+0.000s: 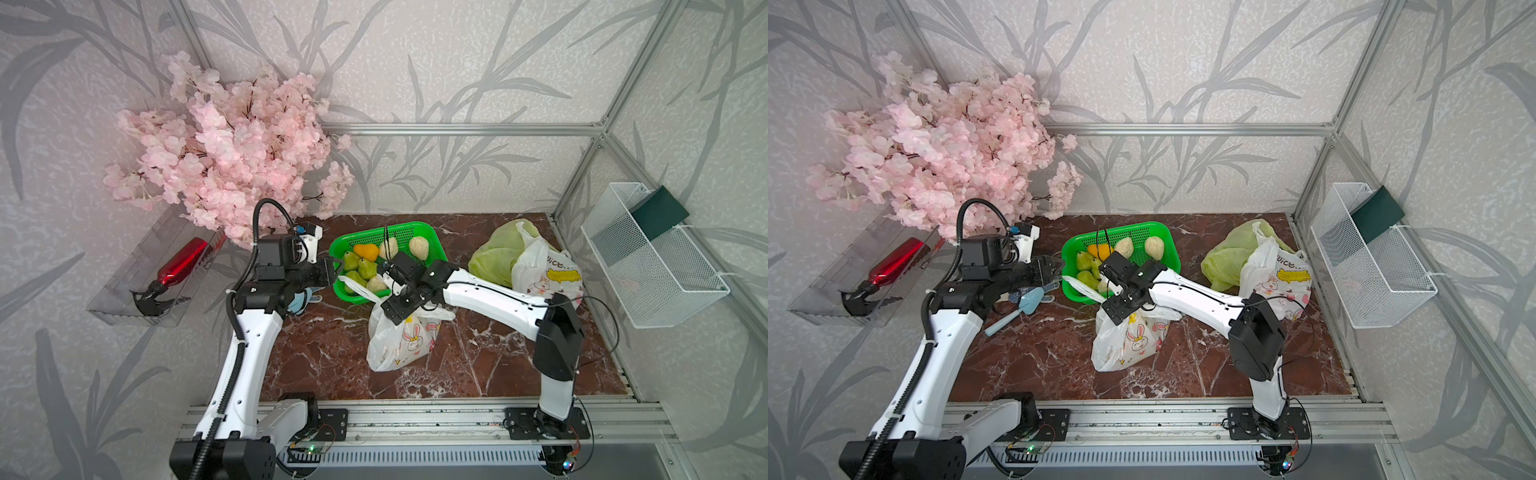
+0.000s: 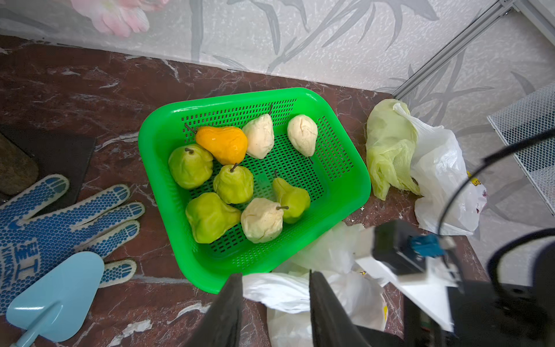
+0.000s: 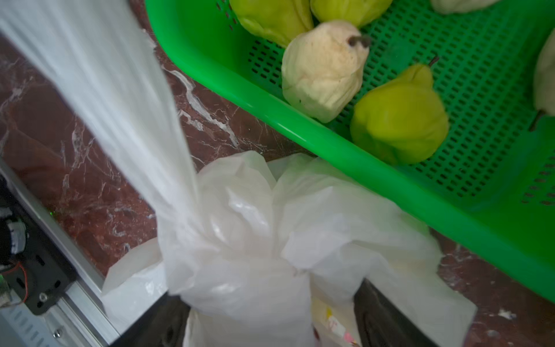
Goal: Place the pears into plastic bags & tie knots
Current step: Pick up the plastic bag at the center of the board, then place the plastic bag at the center of the board.
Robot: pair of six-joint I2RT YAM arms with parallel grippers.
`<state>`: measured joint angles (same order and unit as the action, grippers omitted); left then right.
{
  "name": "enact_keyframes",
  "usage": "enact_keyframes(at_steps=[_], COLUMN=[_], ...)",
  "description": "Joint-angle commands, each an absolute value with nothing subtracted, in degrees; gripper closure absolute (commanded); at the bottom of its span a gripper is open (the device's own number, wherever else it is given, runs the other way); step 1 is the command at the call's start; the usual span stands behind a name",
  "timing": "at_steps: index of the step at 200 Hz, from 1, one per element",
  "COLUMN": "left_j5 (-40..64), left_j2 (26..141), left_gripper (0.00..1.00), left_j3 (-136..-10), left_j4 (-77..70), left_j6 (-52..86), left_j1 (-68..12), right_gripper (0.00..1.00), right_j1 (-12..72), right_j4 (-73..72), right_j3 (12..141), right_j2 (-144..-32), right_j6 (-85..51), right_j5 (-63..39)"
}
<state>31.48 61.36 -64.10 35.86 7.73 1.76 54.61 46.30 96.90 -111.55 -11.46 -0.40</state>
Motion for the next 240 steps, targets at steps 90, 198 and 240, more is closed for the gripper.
enact_keyframes(at_steps=[90,198,240], left_j5=[35.79,32.95,31.42], left_j2=[66.53,74.99,74.48], left_gripper=[0.65,0.65,0.66], left_j3=[-67.21,-64.95,-63.54], left_j4=[28.16,23.41,23.45], left_j6=[12.63,14.74,13.43], left_j1=[-1.78,-15.78,-16.52], right_gripper=[1.00,1.00,0.70], right_j1=[38.07,17.99,17.23], right_j4=[52.12,42.21,51.64], right_j3=[105.69,139.45,146.80], right_j2=[-92.38,-128.74,-136.91], right_j6=[-12.24,-9.30,-7.99], right_j5=[-20.19,-2.45,0.51])
